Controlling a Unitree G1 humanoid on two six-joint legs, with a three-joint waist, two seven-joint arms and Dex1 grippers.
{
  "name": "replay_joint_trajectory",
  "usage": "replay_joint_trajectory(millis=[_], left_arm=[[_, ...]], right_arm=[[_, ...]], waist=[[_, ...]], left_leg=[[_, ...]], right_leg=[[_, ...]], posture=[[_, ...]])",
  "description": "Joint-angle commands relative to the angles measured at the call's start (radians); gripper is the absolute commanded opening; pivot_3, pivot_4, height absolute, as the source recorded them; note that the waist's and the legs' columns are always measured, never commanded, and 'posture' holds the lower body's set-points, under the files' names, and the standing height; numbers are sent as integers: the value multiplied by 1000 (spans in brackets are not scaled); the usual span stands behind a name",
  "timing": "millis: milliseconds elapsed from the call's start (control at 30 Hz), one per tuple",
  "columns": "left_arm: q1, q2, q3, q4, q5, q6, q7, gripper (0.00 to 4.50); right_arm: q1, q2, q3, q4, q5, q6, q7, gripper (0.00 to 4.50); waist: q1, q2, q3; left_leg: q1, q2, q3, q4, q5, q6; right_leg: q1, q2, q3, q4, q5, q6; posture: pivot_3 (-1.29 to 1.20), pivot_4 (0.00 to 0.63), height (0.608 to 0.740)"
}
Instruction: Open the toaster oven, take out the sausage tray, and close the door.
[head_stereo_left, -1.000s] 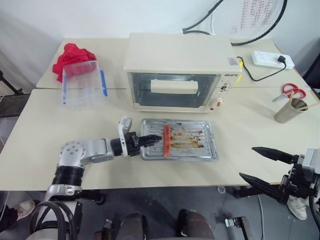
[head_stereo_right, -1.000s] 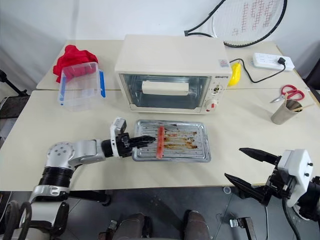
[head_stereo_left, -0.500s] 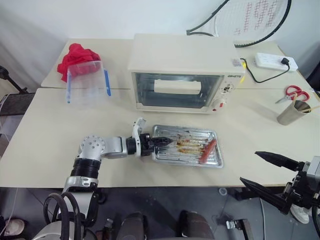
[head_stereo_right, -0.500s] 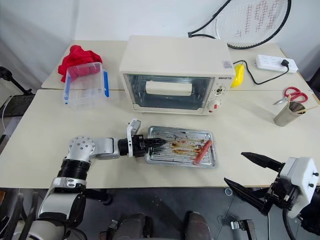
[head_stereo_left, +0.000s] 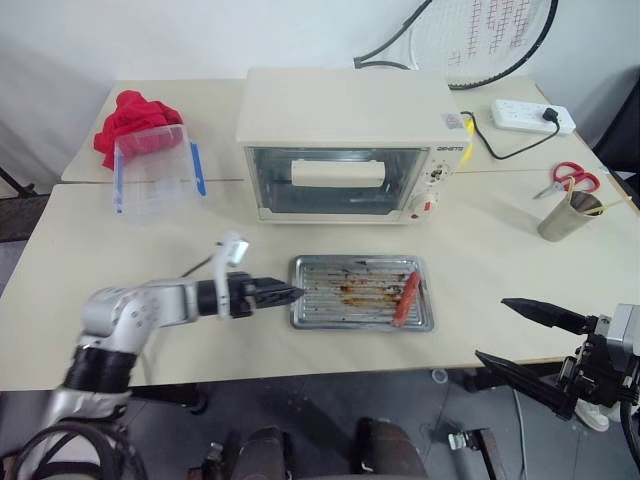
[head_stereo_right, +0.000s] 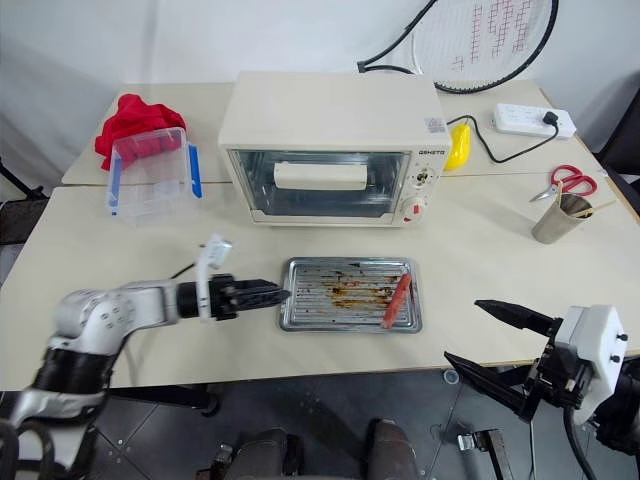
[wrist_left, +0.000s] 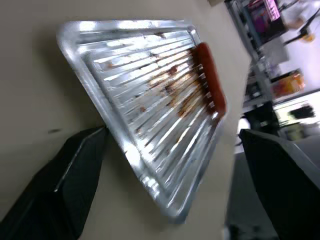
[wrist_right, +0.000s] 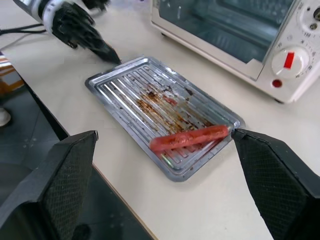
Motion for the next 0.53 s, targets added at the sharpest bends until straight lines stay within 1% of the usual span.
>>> replay_joint_trajectory(millis=[33, 100, 167, 200, 233, 333, 533], left_arm=[[101, 91, 131, -48, 119, -312, -232, 4458], [169, 122, 165, -16, 219, -509, -307, 4458], [225, 129, 196, 25, 320, -744, -385, 4458], [243, 132, 206, 46, 351, -827, -421, 4458], [258, 127, 233, 63, 365, -880, -423, 4458], [264, 114, 286, 111, 360, -947, -432, 4458], [231, 68, 273, 104, 382, -966, -384, 4458]], right_arm=[[-24, -13, -2, 66, -6, -45, 50, 4500], [-32, -25, 10, 122, -37, -81, 101, 4500], [-46, -40, 22, 164, -51, -95, 136, 4500], [-56, -45, 25, 176, -56, -106, 148, 4500], [-72, -54, 27, 186, -50, -103, 156, 4500], [-108, -68, 31, 208, -45, -109, 171, 4500], [-142, -51, 67, 227, -65, -141, 175, 4500]], waist=[[-1, 0, 0], [10, 1, 0], [18, 2, 1], [19, 2, 1], [19, 2, 1], [15, 1, 1], [15, 1, 1]], left_leg=[[-1, 0, 0, 0, 0, 0], [-1, 0, 0, 0, -1, 0], [-1, -1, 1, 0, -2, 1], [-1, -1, 1, 1, -2, 2], [-1, -1, 1, 1, -3, 2], [-1, -1, 0, 1, -3, 3], [-1, -1, 0, 1, -3, 3]], right_leg=[[-1, 0, 0, 0, 0, -1], [0, 0, -1, -1, 0, -1], [0, -2, -1, -5, 0, 0], [1, -3, -1, -5, 0, 0], [1, -3, -1, -5, 0, 0], [1, -3, -1, -4, 0, 1], [1, -3, -1, -2, 1, 2]], posture=[[0, 150, 740], [0, 150, 740], [0, 150, 740], [0, 150, 740], [0, 150, 740], [0, 150, 740], [0, 150, 740]])
